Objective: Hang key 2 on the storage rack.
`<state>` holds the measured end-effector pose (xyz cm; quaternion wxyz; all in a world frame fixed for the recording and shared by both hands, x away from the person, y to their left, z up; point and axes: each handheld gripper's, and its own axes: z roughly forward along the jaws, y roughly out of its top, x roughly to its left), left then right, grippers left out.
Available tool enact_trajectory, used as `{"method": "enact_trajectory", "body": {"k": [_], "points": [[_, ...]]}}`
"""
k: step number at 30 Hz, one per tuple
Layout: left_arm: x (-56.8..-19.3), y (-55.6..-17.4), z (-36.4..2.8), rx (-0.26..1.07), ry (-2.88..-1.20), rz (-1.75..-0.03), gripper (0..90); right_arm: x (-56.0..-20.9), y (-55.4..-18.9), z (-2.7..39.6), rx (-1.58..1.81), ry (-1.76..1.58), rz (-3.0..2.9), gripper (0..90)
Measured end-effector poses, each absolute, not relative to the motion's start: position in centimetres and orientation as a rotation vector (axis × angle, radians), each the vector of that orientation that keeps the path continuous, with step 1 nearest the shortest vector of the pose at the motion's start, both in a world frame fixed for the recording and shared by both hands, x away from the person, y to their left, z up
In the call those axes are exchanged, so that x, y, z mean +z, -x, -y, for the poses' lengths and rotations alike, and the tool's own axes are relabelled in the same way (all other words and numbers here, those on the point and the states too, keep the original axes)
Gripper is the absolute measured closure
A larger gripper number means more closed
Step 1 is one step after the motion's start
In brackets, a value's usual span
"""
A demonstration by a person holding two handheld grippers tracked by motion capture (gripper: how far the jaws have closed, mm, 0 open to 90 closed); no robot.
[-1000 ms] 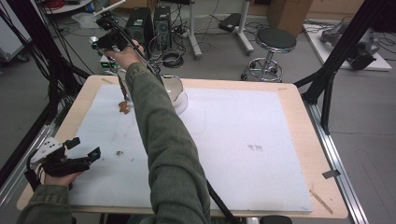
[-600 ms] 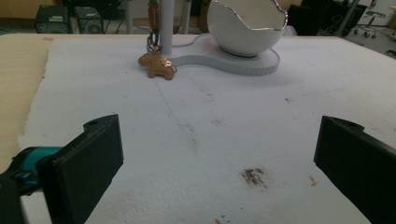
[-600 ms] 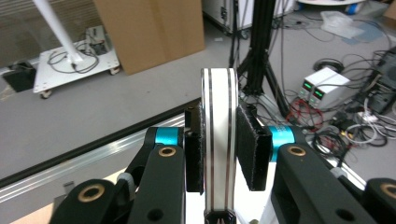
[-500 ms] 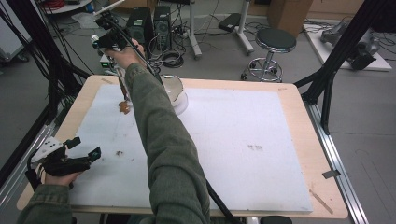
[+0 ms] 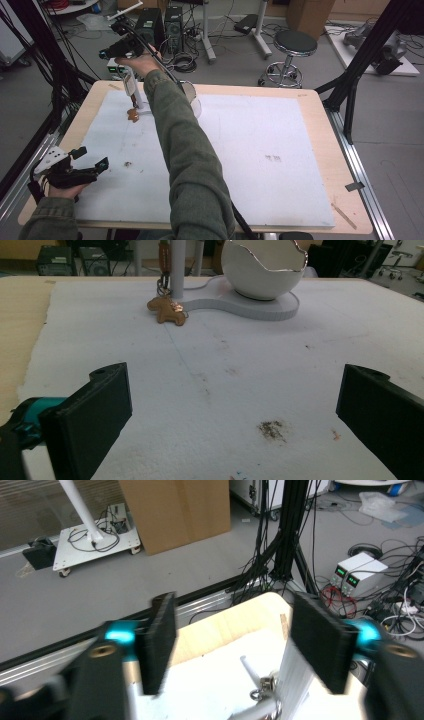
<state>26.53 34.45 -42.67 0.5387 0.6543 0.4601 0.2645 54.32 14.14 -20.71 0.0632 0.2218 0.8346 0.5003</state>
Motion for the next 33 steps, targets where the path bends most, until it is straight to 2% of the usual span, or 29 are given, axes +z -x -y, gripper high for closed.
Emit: {"method": "enact_trajectory", "body": {"k": [5, 7, 8, 33], "points": [[-42.7, -26.6, -34.4, 0.627, -1.565, -1.094, 1.7, -20.6, -54.0, -12.2, 1.514, -0.709, -2.509, 10.3], [-42.7, -26.7, -34.3, 0.629, -1.560, -1.097, 1.7, -20.7, -53.9, -11.4, 1.509, -0.726, -2.507, 8.1], [-42.7, -26.7, -34.3, 0.629, -1.560, -1.097, 1.7, -20.8, -53.8, -11.0, 1.498, -0.735, -2.504, 0.0], [-42.7, -26.9, -34.1, 0.638, -1.564, -1.100, 1.7, -22.6, -52.2, -3.4, 1.388, -0.853, -2.426, 0.3]]}}
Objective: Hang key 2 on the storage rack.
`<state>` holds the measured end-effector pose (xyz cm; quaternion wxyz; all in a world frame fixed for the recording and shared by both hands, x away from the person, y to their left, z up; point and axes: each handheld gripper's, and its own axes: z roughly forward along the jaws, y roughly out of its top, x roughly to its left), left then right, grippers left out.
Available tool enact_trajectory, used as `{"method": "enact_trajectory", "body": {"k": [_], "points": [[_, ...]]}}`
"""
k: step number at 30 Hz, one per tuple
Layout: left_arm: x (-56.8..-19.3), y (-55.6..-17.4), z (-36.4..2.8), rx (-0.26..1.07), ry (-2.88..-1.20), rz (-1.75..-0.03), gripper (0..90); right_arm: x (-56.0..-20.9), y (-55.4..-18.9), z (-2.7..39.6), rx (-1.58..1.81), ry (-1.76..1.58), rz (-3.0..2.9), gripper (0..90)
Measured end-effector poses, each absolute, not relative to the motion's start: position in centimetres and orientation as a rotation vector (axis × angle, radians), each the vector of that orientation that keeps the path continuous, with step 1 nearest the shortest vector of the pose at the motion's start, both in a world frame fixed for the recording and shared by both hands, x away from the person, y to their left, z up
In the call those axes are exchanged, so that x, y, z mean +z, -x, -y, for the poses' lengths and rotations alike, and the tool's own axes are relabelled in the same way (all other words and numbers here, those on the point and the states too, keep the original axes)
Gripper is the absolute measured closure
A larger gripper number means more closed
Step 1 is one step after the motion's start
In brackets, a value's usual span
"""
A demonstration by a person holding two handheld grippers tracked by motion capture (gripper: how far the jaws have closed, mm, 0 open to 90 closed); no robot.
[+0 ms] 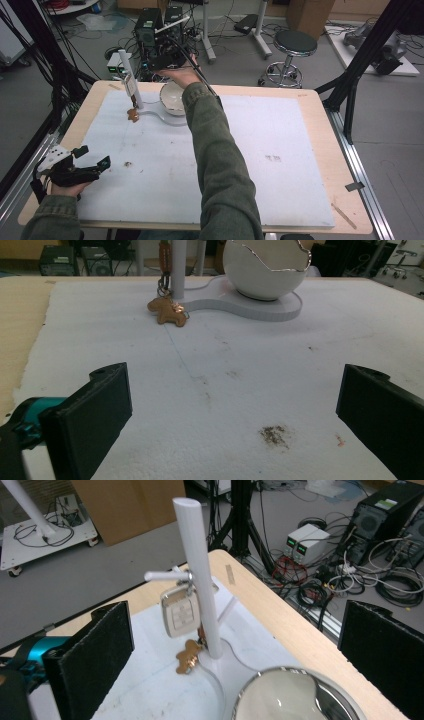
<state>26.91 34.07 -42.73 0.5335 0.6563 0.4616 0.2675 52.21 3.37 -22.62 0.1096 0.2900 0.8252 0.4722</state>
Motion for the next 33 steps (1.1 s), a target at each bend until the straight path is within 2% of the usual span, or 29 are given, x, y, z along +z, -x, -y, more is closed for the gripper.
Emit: {"method": "enact_trajectory", "body": {"k": [33], "points": [[-42.6, -26.7, -33.9, 0.642, -1.581, -1.091, 1.7, -27.7, -48.6, 6.3, 1.362, -1.030, -2.342, 0.3]]}}
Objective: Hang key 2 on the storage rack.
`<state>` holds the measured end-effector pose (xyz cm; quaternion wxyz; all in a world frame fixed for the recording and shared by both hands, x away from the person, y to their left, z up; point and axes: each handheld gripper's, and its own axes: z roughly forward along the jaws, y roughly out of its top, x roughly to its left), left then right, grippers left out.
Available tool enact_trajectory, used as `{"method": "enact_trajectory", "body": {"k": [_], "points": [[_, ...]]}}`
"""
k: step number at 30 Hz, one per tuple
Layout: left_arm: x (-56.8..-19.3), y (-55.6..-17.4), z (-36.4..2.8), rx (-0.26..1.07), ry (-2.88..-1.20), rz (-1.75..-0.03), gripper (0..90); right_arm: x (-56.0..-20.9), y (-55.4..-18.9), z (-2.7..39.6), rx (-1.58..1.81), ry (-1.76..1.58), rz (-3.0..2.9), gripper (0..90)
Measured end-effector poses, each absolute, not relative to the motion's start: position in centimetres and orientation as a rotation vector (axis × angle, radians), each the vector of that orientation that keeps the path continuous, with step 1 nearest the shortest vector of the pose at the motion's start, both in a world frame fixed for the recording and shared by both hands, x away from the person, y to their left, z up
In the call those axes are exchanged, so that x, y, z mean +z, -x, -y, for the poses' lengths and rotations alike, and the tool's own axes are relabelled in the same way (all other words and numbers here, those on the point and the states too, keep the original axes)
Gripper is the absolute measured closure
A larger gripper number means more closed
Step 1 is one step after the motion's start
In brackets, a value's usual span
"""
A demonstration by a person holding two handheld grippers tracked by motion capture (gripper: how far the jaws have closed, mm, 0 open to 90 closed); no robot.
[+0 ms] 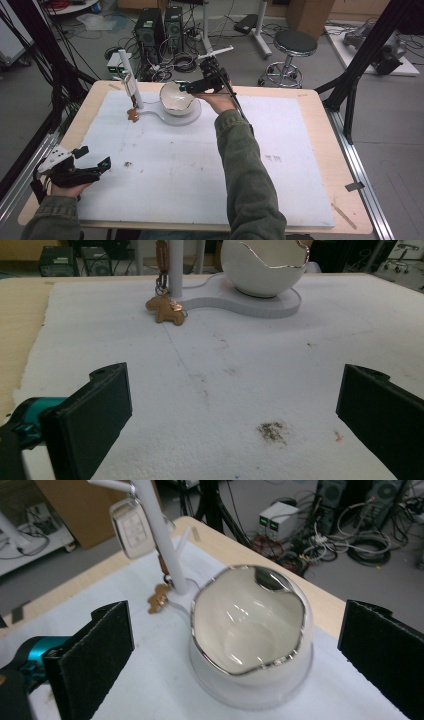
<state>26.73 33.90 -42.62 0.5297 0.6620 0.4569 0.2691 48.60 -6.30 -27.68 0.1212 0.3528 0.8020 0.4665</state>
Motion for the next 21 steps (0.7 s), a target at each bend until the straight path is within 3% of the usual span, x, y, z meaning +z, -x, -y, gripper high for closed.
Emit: {"method": "enact_trajectory", "body": {"k": [21], "points": [[-42.6, -26.8, -33.8, 0.643, -1.585, -1.089, 1.7, -30.6, -46.6, 11.3, 1.329, -1.090, -2.301, 0.3]]}}
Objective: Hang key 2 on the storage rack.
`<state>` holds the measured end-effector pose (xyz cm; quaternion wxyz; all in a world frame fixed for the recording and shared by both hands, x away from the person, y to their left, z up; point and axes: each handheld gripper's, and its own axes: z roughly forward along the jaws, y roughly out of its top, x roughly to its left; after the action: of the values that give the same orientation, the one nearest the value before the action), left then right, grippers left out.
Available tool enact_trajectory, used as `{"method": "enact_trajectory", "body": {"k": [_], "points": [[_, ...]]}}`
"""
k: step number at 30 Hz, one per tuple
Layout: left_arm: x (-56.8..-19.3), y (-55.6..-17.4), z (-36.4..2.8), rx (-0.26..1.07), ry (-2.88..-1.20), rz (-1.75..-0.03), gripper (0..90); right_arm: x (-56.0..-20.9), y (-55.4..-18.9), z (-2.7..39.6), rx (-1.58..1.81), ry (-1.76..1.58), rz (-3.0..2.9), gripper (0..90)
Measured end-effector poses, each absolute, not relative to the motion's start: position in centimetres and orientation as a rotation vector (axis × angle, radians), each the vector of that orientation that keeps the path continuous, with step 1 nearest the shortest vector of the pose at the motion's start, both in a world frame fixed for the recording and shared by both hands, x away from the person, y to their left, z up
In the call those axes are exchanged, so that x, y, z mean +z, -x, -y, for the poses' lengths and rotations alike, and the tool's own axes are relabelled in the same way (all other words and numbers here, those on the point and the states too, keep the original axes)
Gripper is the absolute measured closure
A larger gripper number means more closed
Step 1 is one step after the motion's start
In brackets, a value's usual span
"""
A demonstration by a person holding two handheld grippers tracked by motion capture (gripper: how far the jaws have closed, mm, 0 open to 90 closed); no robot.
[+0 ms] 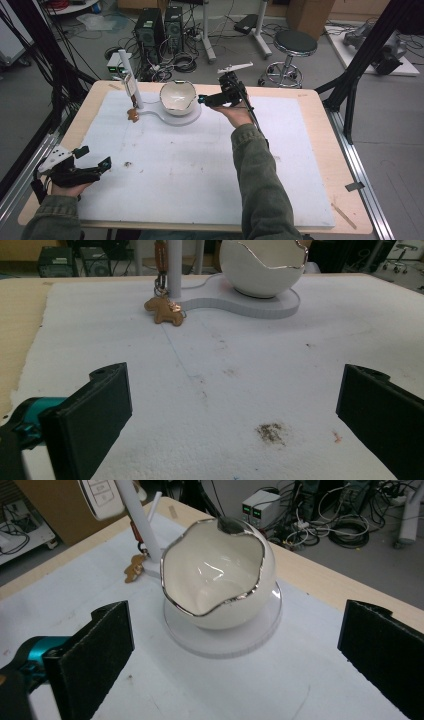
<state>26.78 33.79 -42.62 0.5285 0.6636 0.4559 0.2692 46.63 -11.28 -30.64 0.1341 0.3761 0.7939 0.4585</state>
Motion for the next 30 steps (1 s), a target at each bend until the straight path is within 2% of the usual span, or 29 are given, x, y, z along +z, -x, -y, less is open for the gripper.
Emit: {"method": "enact_trajectory", "body": {"k": [30], "points": [[-42.6, -26.9, -33.7, 0.641, -1.583, -1.090, 1.7, -32.2, -42.0, 16.6, 1.357, -1.135, -2.184, 0.3]]}}
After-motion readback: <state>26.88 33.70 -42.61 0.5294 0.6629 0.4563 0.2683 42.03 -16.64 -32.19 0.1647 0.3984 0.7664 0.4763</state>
